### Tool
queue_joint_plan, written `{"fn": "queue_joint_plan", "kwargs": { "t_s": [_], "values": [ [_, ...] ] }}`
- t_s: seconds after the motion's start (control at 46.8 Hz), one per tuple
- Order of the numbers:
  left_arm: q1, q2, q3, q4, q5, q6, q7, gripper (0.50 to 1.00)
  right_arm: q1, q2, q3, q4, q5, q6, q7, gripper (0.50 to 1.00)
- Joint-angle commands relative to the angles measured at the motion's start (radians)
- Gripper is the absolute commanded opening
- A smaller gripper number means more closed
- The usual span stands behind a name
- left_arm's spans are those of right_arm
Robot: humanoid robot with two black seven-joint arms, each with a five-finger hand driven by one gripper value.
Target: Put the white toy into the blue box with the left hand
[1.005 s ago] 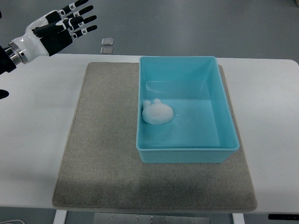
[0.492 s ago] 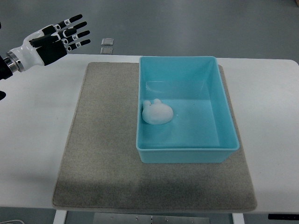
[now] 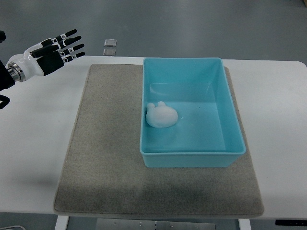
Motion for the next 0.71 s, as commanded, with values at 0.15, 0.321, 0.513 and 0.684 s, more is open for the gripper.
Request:
{"fn": "queue_joint_plan", "kwargs": {
  "t_s": [0.15, 0.321, 0.513, 0.684],
  "values": [
    [-0.001, -0.011, -0.002, -0.007, -0.005, 0.000, -0.003, 1.000, 0.000, 0.000, 0.000, 0.000, 0.000, 0.000, 0.000, 0.936],
    [-0.002, -0.010, -0.017, -0.013, -0.023, 0.000, -0.001, 1.000, 0.000, 0.000, 0.000, 0.000, 0.000, 0.000, 0.000, 0.936],
    [0.001, -0.010, -0.022, -0.013, -0.022, 0.000, -0.012, 1.000, 0.000, 0.000, 0.000, 0.000, 0.000, 0.000, 0.000, 0.936],
    [0.001, -0.010, -0.031, -0.013, -0.022, 0.000, -0.028, 1.000, 0.000, 0.000, 0.000, 0.000, 0.000, 0.000, 0.000, 0.936]
  ]
}}
